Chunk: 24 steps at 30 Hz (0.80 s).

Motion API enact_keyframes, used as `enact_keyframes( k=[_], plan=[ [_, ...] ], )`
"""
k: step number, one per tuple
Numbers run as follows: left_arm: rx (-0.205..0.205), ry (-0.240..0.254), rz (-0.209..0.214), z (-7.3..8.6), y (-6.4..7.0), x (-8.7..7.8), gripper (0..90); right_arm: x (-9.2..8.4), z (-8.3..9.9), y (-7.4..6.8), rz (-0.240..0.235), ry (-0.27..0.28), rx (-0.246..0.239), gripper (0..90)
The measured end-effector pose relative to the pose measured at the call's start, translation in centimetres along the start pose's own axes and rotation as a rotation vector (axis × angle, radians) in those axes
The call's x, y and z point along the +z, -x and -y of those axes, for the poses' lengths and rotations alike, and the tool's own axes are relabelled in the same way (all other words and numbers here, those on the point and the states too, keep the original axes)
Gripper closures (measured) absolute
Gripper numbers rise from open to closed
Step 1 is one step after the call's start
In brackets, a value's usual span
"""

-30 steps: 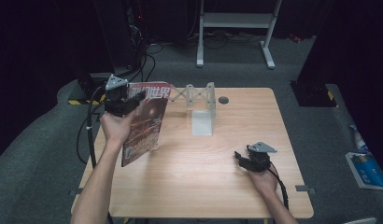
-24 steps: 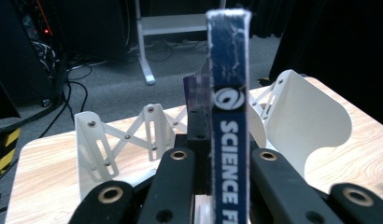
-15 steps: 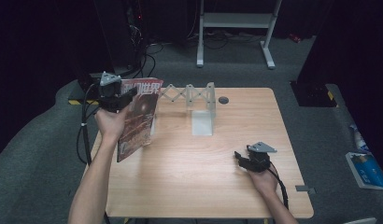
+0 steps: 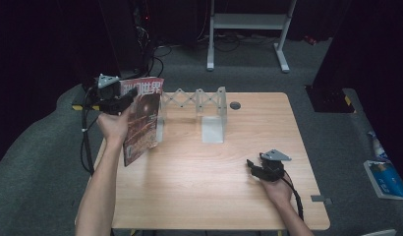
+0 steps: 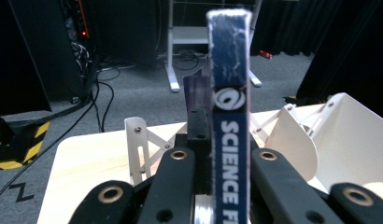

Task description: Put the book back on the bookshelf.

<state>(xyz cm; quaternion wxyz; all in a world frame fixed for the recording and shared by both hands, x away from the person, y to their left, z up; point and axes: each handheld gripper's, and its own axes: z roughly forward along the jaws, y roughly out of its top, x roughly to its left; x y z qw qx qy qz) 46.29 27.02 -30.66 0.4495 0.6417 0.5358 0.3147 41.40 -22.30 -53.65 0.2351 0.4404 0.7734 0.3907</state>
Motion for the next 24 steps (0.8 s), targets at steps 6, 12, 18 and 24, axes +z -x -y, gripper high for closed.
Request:
enact_keyframes(
  k=[6,12,18,24],
  plan=[
    [0.003,0.002,-0.009,-0.3,0.1,0.7,83.9,0.0,0.0,0.0,0.000,0.000,0.001,36.7],
    [-0.011,0.037,-0.015,-0.5,0.2,1.8,83.9,-0.1,0.1,0.0,-0.002,0.004,-0.004,36.7],
    [-0.007,0.043,-0.029,-0.3,0.3,2.7,83.9,-0.1,0.1,0.0,-0.002,0.005,-0.005,36.7],
    [0.011,0.040,-0.033,-0.1,0.4,3.2,83.9,-0.1,0.1,0.0,-0.001,0.004,-0.005,36.7]
  ],
)
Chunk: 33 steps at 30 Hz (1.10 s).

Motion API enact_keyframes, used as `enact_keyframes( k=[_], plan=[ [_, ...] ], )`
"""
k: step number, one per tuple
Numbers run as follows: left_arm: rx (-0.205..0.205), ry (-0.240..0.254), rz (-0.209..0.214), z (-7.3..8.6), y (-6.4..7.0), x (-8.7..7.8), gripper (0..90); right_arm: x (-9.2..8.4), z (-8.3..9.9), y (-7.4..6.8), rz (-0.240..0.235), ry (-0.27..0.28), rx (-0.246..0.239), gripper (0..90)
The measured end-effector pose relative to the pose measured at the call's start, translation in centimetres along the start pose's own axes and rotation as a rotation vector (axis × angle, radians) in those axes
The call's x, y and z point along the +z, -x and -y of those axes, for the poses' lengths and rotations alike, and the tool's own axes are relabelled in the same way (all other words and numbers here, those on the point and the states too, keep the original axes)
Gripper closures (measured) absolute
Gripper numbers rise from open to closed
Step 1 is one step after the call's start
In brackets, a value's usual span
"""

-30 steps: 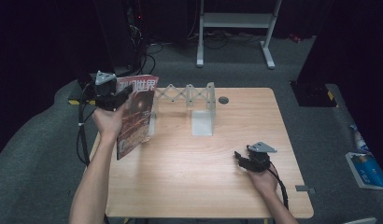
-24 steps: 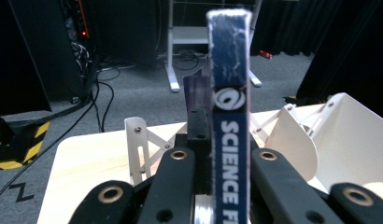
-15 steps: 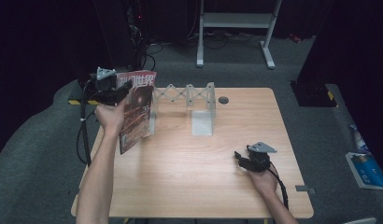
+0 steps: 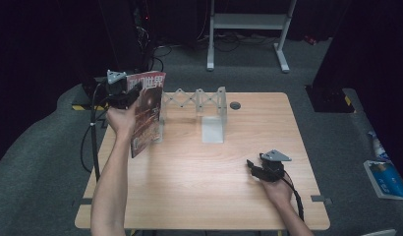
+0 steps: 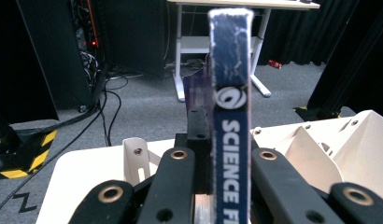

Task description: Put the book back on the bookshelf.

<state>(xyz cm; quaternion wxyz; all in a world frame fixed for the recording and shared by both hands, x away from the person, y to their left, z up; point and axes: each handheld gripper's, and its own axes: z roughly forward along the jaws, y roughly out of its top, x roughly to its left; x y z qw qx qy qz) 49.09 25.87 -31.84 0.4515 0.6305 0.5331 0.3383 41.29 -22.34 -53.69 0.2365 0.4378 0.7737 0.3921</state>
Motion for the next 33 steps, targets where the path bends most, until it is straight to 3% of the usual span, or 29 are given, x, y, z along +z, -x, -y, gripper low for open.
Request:
enact_keyframes(
  k=[14,18,27,33],
  plan=[
    [0.026,0.049,0.016,0.5,0.7,1.0,83.8,0.0,0.0,0.0,0.000,0.001,-0.001,36.7],
    [0.015,0.068,0.031,1.0,0.6,1.1,83.7,0.0,0.0,0.0,0.000,0.001,0.000,36.7],
    [0.089,-0.024,0.026,1.2,1.0,0.9,81.5,0.0,0.0,0.0,-0.001,0.001,-0.002,36.7],
    [0.096,-0.073,0.019,1.1,1.0,0.9,81.9,0.0,0.0,0.0,-0.001,0.001,-0.003,36.7]
  ],
)
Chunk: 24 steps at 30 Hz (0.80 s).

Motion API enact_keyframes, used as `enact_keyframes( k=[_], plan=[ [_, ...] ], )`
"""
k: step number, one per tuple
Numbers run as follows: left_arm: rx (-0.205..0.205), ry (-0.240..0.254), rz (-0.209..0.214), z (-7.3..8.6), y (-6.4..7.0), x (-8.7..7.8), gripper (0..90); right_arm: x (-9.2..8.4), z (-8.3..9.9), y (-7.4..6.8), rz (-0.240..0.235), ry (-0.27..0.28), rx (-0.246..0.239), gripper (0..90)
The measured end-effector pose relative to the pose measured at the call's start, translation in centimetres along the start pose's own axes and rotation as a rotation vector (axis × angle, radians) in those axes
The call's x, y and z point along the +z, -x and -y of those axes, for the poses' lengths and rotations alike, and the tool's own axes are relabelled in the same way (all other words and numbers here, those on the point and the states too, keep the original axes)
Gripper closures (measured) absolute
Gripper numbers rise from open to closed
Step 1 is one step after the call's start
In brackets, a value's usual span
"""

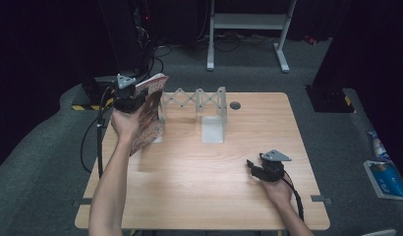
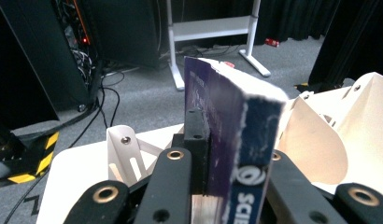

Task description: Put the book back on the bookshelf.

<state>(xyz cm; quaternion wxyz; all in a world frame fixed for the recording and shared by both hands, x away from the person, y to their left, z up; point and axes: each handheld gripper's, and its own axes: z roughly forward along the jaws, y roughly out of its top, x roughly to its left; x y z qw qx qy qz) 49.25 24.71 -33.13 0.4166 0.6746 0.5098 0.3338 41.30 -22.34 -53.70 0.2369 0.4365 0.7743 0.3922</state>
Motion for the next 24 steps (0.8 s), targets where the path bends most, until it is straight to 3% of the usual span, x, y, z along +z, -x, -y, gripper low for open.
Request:
enact_keyframes(
  k=[5,12,24],
  plan=[
    [0.025,-0.082,-0.011,-0.3,0.3,0.1,82.7,0.0,0.0,0.0,0.000,-0.001,0.003,36.7],
    [0.021,-0.116,-0.017,-0.4,0.3,0.2,82.9,0.0,0.0,0.0,-0.001,-0.002,0.004,36.7],
    [0.071,-0.223,-0.031,-1.4,1.1,-0.1,82.7,0.0,0.0,0.0,-0.001,-0.002,0.004,36.6]
  ],
)
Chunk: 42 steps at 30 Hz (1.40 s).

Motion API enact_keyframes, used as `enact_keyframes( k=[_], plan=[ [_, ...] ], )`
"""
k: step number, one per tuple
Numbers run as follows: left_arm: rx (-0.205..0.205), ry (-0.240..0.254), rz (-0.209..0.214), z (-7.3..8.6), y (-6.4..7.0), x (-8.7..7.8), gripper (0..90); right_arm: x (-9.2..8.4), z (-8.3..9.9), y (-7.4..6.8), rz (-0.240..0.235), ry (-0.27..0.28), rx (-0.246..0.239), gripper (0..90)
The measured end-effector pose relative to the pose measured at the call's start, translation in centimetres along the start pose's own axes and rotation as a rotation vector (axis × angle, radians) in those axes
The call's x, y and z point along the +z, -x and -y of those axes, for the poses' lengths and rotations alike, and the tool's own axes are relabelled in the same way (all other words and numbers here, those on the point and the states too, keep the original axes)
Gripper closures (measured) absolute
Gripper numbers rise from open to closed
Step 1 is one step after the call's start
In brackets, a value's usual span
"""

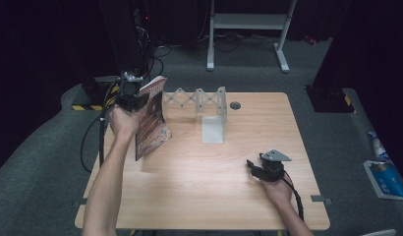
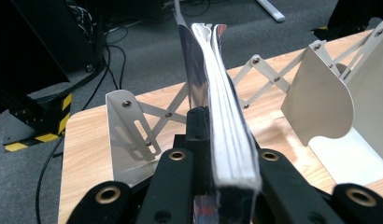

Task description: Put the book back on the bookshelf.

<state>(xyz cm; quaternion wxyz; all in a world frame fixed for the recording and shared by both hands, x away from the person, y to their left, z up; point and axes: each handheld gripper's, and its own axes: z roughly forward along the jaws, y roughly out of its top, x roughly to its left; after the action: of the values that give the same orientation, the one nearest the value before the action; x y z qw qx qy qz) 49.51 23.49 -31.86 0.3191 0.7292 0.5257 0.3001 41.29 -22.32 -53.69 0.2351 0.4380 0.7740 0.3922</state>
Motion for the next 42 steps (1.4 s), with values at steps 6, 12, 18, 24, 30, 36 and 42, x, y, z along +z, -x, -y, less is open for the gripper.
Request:
enact_keyframes(
  k=[6,12,18,24,30,36,42],
  plan=[
    [0.011,-0.059,0.006,-0.4,0.0,-0.2,82.5,0.0,0.0,0.0,0.000,0.000,0.000,36.6],
    [0.004,-0.137,0.011,-1.0,-0.1,-0.4,82.6,0.0,0.0,0.0,0.000,0.000,-0.004,36.6],
    [-0.018,-0.179,0.014,-1.2,-0.1,-0.6,83.0,0.0,0.0,0.0,0.000,0.000,-0.005,36.6],
    [-0.032,-0.147,0.021,-0.9,-0.3,-1.4,83.8,0.0,0.0,0.0,0.000,0.000,-0.005,36.6],
    [-0.061,-0.098,0.033,-0.7,-0.9,-2.5,83.9,0.0,0.0,0.0,0.000,0.000,-0.005,36.7],
    [-0.079,-0.045,0.020,-0.5,-1.4,-3.3,84.0,0.0,0.0,0.0,0.000,-0.001,-0.003,36.6],
    [-0.094,-0.011,0.011,-0.2,-1.4,-3.4,84.0,0.0,0.0,0.0,0.000,0.000,-0.005,36.6]
  ],
)
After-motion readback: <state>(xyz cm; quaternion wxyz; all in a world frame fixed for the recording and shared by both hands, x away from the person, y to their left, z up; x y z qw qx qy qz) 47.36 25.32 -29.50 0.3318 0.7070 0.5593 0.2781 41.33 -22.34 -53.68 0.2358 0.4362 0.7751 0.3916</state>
